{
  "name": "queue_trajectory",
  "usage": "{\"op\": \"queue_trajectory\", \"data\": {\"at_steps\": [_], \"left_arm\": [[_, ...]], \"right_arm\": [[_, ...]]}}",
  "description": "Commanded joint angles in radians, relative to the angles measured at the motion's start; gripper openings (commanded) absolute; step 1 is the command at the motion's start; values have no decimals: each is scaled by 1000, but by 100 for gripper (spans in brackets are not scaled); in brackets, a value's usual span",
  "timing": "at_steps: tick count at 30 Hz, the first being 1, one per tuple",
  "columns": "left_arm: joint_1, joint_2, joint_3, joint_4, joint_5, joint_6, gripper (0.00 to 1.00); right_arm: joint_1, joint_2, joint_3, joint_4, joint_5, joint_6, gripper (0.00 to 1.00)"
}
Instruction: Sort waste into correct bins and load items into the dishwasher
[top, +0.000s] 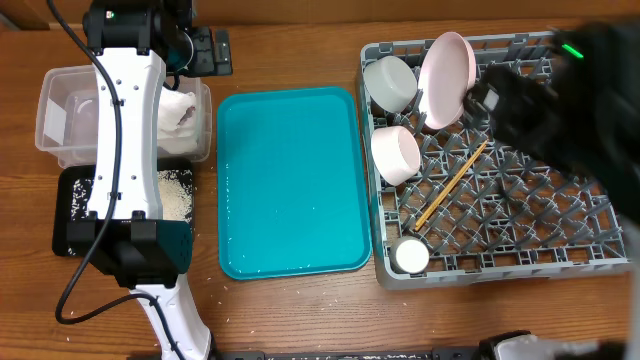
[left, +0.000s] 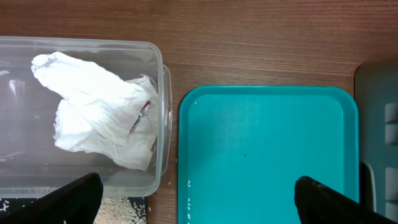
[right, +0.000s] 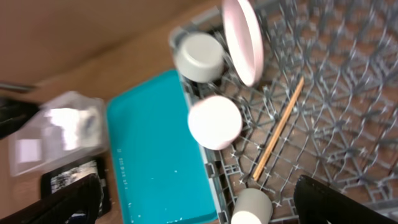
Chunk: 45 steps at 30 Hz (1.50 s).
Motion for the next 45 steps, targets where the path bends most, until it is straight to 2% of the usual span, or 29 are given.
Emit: {"op": "queue_trajectory", "data": {"at_steps": [1, 8, 12, 14, 20, 25, 26, 27, 31, 34, 38, 45], "left_arm": [[-3, -29, 24, 1, -12, -3, 100], [-3, -29, 24, 1, -12, -3, 100], [-3, -29, 24, 1, -12, -3, 100], [-3, -29, 24, 1, -12, -3, 100], [-3, -29, 24, 1, -12, -3, 100], [-3, -29, 24, 1, -12, -3, 100], [-3, -29, 24, 1, -12, -3, 100], [-3, -29, 24, 1, -12, -3, 100], [-3, -29, 24, 1, -12, -3, 100], [-3, -29, 24, 1, -12, -3, 100], [-3, -29, 24, 1, -12, -3, 100], [-3, -29, 24, 1, -12, -3, 100]], "right_arm": [[-1, -111, 17, -1, 39, -97, 100], [-1, -296, -30, -1, 250, -95, 100], [-71, -401, -211, 95, 283, -96, 100], [-118, -462, -345, 210, 269, -108, 100], [-258, -714, -882, 730, -5, -377, 100], [-313, -940, -1347, 1087, -56, -387, 100], [-320, -1040, -1540, 1228, -69, -387, 100], [-322, -1092, -1635, 1301, -76, -387, 100], [-322, -1262, -1928, 1519, -78, -387, 100], [-322, -1362, -2070, 1584, -80, -386, 100], [-322, -1453, -2173, 1580, -85, -386, 100], [-320, -1460, -2261, 1624, -88, -381, 100]]}}
